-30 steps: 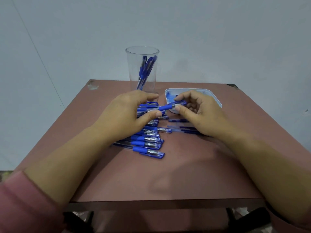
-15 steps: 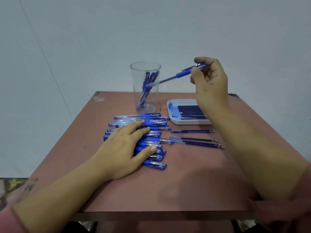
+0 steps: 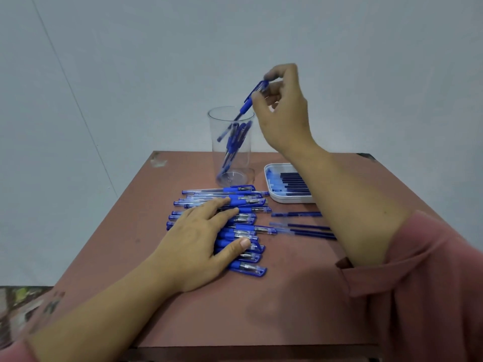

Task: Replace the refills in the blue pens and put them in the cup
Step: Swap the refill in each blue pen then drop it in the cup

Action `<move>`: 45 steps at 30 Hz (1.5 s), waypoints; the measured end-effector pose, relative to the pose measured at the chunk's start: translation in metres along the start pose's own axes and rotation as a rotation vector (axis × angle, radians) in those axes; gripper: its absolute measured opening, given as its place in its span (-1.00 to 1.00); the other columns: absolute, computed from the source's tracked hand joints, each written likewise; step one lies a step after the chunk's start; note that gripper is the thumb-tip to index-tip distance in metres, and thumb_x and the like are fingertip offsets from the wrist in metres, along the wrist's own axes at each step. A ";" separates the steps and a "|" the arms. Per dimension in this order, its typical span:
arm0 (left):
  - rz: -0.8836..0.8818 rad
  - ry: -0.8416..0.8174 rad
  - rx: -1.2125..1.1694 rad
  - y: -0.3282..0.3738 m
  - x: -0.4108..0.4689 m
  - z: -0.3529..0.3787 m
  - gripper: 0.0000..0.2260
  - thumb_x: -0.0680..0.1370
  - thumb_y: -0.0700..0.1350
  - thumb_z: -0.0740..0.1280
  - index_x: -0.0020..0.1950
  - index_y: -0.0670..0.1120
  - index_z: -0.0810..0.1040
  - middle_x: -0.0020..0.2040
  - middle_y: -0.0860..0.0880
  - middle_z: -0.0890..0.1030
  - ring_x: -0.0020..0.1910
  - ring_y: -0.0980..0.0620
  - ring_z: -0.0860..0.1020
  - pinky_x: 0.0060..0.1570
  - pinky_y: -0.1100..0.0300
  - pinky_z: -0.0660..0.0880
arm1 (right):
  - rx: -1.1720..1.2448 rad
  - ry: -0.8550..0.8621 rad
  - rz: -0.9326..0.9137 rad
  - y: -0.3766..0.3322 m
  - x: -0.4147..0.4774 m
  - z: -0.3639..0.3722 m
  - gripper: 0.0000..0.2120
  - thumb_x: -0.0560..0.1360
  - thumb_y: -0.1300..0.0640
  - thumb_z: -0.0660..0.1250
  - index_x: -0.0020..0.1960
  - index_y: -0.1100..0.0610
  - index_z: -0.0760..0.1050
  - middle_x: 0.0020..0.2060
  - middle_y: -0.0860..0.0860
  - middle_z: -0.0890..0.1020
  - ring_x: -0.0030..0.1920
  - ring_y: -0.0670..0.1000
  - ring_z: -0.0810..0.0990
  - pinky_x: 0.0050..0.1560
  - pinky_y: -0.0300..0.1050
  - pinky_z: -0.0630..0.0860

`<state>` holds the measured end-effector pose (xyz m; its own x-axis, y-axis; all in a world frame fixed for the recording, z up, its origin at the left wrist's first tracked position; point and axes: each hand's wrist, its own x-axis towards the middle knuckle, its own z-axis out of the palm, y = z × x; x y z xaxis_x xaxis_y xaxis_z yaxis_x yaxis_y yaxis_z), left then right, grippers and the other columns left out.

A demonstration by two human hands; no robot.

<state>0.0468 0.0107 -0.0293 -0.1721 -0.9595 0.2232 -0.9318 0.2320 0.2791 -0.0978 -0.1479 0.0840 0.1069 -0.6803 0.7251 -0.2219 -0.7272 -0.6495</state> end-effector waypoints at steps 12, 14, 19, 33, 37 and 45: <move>0.020 0.020 -0.011 -0.001 0.001 0.000 -0.26 0.45 0.47 -0.10 0.52 0.14 0.27 0.52 0.19 0.20 0.46 0.21 0.17 0.44 0.21 0.09 | -0.297 -0.216 -0.042 0.028 -0.025 -0.002 -0.72 0.58 0.01 0.25 0.27 -0.05 0.54 0.14 -0.06 0.43 0.25 0.01 0.32 0.31 0.06 0.33; 0.021 0.021 -0.011 -0.001 0.001 0.000 -0.27 0.46 0.47 -0.10 0.52 0.13 0.28 0.52 0.20 0.21 0.46 0.21 0.18 0.44 0.19 0.11 | -0.291 -0.210 -0.041 0.025 -0.031 -0.011 -0.72 0.57 0.02 0.26 0.27 -0.05 0.52 0.15 -0.05 0.44 0.24 0.00 0.33 0.28 -0.06 0.32; 0.024 0.026 -0.010 -0.002 0.001 0.001 -0.27 0.46 0.47 -0.10 0.52 0.14 0.27 0.52 0.21 0.21 0.46 0.22 0.18 0.46 0.18 0.13 | -0.286 -0.374 0.037 0.025 -0.059 -0.036 -0.83 0.54 0.07 0.34 0.11 -0.08 0.57 0.02 -0.15 0.51 0.06 -0.09 0.43 0.02 -0.32 0.32; 0.019 0.042 -0.023 -0.001 0.001 0.002 -0.26 0.44 0.48 -0.08 0.51 0.14 0.28 0.51 0.19 0.22 0.45 0.21 0.19 0.45 0.18 0.15 | -0.696 -0.771 -0.163 0.039 -0.090 -0.037 -0.69 0.51 -0.09 0.35 0.22 -0.03 0.58 -0.08 -0.17 0.55 -0.04 -0.14 0.26 -0.01 -0.19 0.24; 0.034 0.082 -0.045 -0.001 0.000 0.003 -0.29 0.46 0.47 -0.01 0.50 0.13 0.30 0.50 0.15 0.25 0.47 0.15 0.22 0.46 0.11 0.18 | -0.640 -0.727 -0.176 0.036 -0.091 -0.037 -0.78 0.52 0.03 0.37 0.13 0.04 0.61 -0.04 -0.05 0.61 -0.05 -0.09 0.35 0.05 -0.16 0.31; 0.187 0.383 0.049 0.004 0.017 -0.018 -0.47 0.55 0.25 0.22 0.44 0.02 0.37 0.37 0.05 0.47 0.40 0.08 0.36 0.47 -0.03 0.15 | -0.476 -0.592 -0.080 0.029 -0.091 -0.079 -0.86 0.51 0.04 0.40 0.06 -0.05 0.61 -0.16 -0.30 0.55 -0.09 -0.19 0.49 -0.04 -0.35 0.39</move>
<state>0.0455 -0.0022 -0.0077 -0.2175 -0.7707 0.5989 -0.9114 0.3800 0.1581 -0.1909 -0.0993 0.0174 0.6123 -0.6605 0.4345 -0.5712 -0.7496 -0.3345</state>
